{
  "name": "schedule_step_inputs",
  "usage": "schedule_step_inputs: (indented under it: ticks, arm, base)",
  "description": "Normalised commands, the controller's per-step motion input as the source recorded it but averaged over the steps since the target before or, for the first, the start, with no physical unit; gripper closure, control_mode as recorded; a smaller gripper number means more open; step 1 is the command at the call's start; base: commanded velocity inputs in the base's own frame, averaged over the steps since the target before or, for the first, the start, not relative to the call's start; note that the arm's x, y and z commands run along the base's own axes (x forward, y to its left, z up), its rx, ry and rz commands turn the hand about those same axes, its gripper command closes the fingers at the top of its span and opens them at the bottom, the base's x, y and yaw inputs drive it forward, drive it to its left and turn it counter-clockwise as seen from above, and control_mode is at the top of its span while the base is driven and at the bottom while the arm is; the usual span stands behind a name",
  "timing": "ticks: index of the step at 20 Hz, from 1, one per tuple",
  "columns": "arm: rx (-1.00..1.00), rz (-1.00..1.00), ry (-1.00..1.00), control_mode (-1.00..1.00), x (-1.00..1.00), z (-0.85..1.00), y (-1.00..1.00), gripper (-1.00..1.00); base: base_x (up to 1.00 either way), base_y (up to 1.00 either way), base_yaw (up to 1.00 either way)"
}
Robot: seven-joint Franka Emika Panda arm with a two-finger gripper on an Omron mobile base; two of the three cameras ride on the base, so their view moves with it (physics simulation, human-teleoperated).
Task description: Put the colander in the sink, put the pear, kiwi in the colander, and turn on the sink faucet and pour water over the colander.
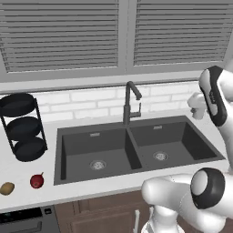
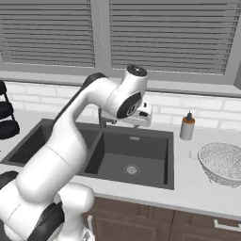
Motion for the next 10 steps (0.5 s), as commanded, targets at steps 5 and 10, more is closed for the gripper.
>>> schedule_step_inputs:
  ticks: [5,10]
  arm:
    - [-0.04,0.0,0.03,-1.0,0.01,-0.28,-1.0,-1.0]
    - [-0.16,0.0,0.01,-1.0,0.0,-0.6,-0.96,-1.0]
  base:
    - [0.0,0.0,0.0]
    - [0.0,0.0,0.0]
